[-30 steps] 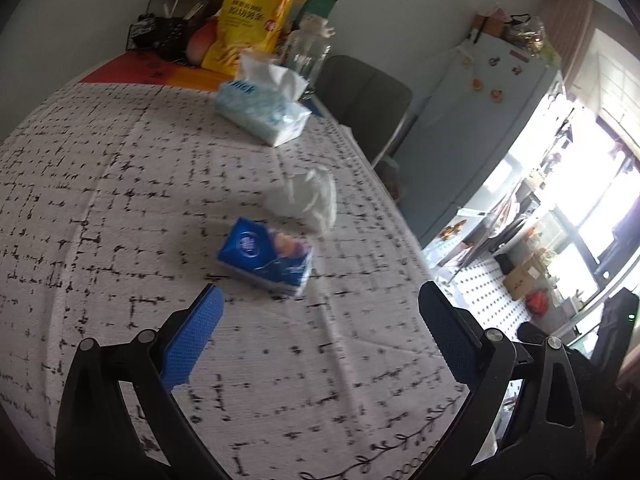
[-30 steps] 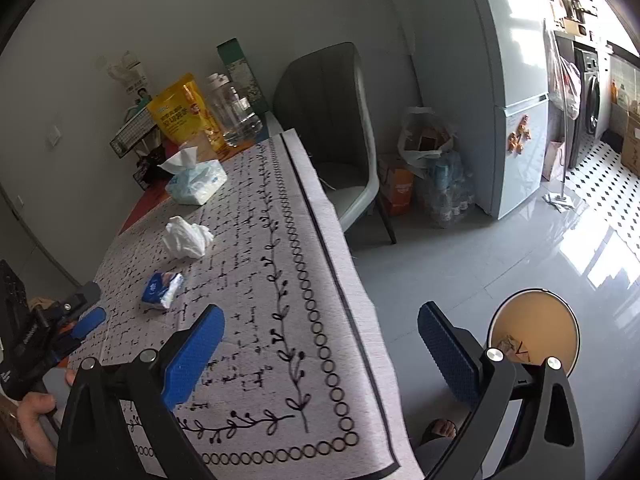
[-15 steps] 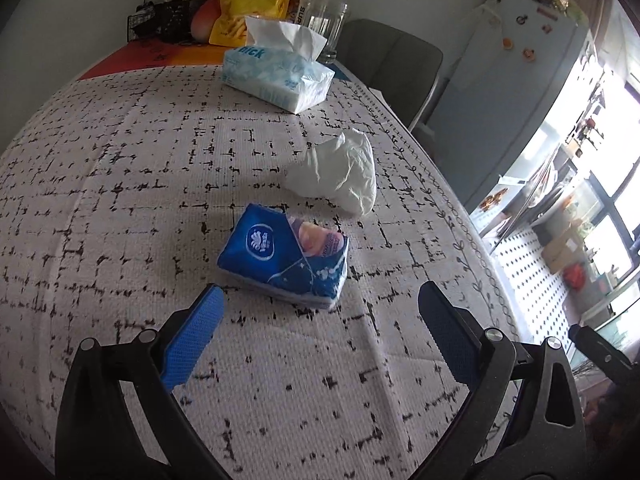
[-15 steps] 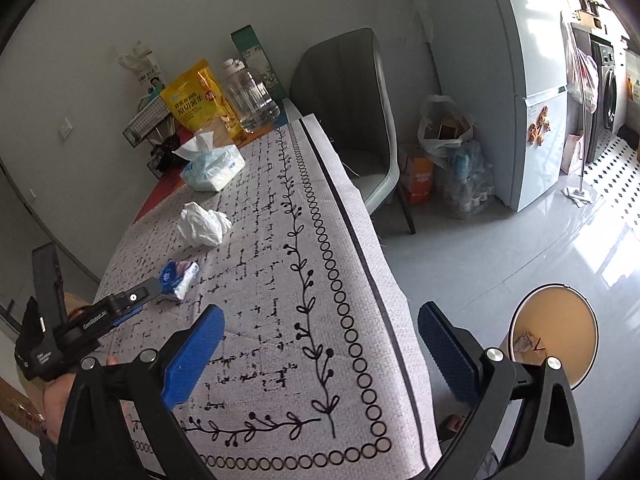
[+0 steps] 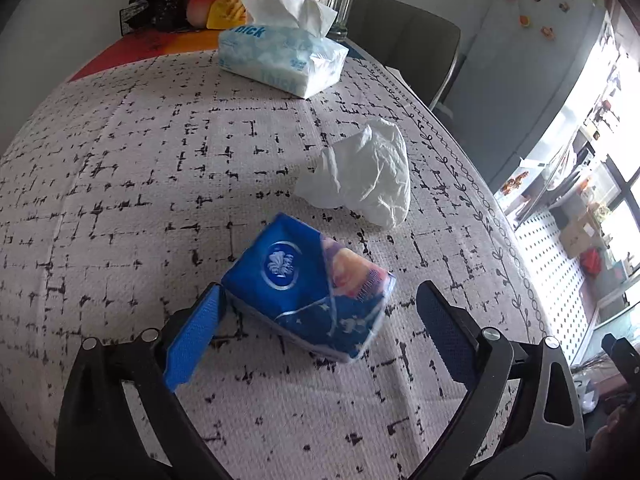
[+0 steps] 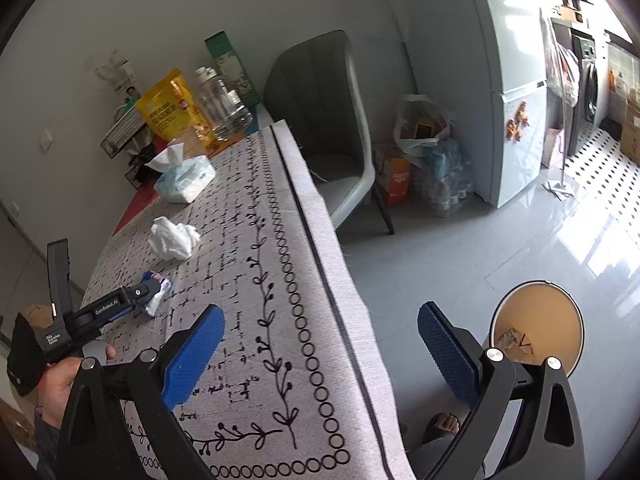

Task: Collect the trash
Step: 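Grasp the blue tissue packet with the left gripper, then grasp the white crumpled tissue with the right gripper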

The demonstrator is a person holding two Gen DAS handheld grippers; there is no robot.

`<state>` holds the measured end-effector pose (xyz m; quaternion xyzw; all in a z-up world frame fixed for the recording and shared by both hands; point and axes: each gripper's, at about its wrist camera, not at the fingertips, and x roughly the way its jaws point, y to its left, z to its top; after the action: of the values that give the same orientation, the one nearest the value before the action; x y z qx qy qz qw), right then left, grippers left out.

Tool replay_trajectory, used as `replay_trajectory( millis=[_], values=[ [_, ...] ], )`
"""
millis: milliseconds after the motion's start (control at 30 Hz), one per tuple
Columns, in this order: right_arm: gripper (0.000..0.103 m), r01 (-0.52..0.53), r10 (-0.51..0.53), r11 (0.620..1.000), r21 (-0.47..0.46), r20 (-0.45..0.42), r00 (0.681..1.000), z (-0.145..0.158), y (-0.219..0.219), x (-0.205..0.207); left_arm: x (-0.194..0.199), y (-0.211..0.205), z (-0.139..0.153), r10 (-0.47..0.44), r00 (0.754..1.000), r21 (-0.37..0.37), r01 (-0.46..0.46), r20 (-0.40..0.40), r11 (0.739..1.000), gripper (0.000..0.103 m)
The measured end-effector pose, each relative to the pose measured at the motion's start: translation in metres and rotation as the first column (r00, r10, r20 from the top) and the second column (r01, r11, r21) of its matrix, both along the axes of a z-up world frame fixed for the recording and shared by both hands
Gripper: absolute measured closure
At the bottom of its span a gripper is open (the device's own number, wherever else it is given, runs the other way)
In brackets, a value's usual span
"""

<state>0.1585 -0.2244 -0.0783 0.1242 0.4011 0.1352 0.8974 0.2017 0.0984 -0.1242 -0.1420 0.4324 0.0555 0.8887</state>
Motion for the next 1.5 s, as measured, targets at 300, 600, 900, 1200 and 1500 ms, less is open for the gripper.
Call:
replay_trajectory(
  millis=[300, 600, 900, 1200, 1500],
  values=[
    [0.008, -0.004, 0.004, 1.0, -0.031, 0.005, 1.0, 0.004, 0.008, 0.003, -0.001, 0.018, 0.002, 0.011, 1.0, -0.024, -0.011, 0.004, 1.0, 0.076],
    [0.008, -0.101, 0.102, 0.994, -0.043, 0.025, 0.994, 0.008, 0.058, 0.009, -0.039, 0.065, 0.015, 0.095, 0.993, -0.098, -0.087, 0.071, 0.991, 0.095],
    [0.009, -0.217, 0.219, 0.974, -0.058, 0.029, 0.975, 0.01, 0.123, 0.018, -0.076, 0.106, 0.033, 0.161, 0.972, -0.183, -0.129, 0.17, 0.975, 0.096],
    [0.012, -0.298, 0.303, 0.95, -0.093, 0.039, 0.952, 0.013, 0.177, 0.035, -0.095, 0.126, 0.039, 0.208, 0.952, -0.203, -0.163, 0.224, 0.966, 0.096],
    [0.008, -0.364, 0.371, 0.915, -0.173, 0.003, 0.929, 0.0, 0.226, 0.083, -0.121, 0.159, 0.037, 0.303, 0.925, -0.198, -0.261, 0.228, 0.945, 0.096]
  ],
)
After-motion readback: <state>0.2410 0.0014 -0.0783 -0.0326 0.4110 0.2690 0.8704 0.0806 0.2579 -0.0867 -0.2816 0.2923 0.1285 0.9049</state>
